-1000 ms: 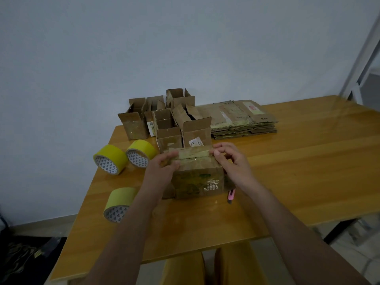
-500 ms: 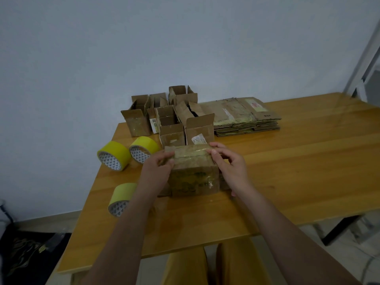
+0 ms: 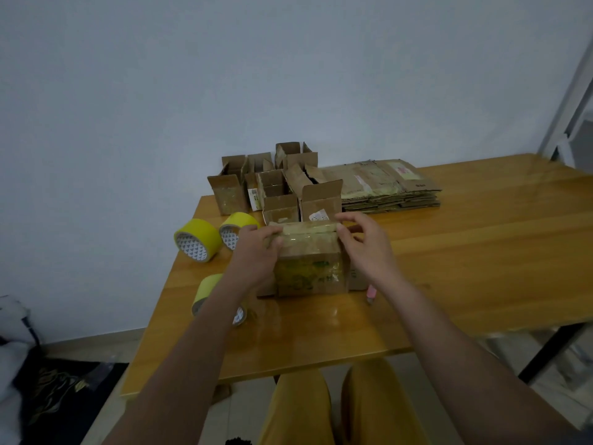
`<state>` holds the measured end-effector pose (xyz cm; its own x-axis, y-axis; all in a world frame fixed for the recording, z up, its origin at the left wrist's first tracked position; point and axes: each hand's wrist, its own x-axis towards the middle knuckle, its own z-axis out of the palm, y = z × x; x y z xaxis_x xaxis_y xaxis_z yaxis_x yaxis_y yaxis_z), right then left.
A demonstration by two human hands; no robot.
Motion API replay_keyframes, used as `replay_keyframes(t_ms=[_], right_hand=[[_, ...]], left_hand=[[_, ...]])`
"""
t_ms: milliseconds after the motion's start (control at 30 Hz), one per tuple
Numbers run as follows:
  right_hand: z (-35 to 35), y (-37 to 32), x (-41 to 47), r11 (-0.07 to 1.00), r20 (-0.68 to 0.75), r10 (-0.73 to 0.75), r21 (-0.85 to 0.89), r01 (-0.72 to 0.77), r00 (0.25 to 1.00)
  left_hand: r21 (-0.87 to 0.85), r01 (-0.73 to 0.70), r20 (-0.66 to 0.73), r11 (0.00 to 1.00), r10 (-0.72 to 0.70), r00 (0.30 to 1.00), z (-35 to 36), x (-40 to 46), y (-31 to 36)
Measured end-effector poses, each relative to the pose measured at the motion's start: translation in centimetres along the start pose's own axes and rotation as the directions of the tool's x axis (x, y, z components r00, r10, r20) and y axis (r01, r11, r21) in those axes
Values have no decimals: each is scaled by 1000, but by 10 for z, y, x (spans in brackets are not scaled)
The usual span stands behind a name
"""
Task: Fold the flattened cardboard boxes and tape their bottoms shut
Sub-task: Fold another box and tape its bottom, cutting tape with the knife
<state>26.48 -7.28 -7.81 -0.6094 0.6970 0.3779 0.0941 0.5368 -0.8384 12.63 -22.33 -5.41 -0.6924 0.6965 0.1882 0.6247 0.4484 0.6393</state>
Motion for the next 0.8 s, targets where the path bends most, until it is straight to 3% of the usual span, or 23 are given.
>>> replay_keyframes(t_ms=[133, 333, 600, 700, 800], right_hand=[[6, 3, -3, 988, -136, 103, 128, -85, 985], [2, 2, -7, 982, -319, 114, 178, -58, 941], [1, 10, -6, 955, -218, 211, 254, -153, 953], [8, 14, -3, 981, -114, 155, 135, -139, 981], [14, 21, -4, 999, -154, -24, -27, 20, 988]], left_hand=[[-37, -26, -12, 999, 26, 1000, -5, -4, -2], [11, -38, -8, 999, 38, 999, -5, -8, -4], [-108, -6, -73, 994, -2, 997, 10, -2, -8], [-142, 4, -85, 990, -16, 996, 14, 0, -7], [-115, -1, -82, 993, -8, 997, 15, 0, -8]])
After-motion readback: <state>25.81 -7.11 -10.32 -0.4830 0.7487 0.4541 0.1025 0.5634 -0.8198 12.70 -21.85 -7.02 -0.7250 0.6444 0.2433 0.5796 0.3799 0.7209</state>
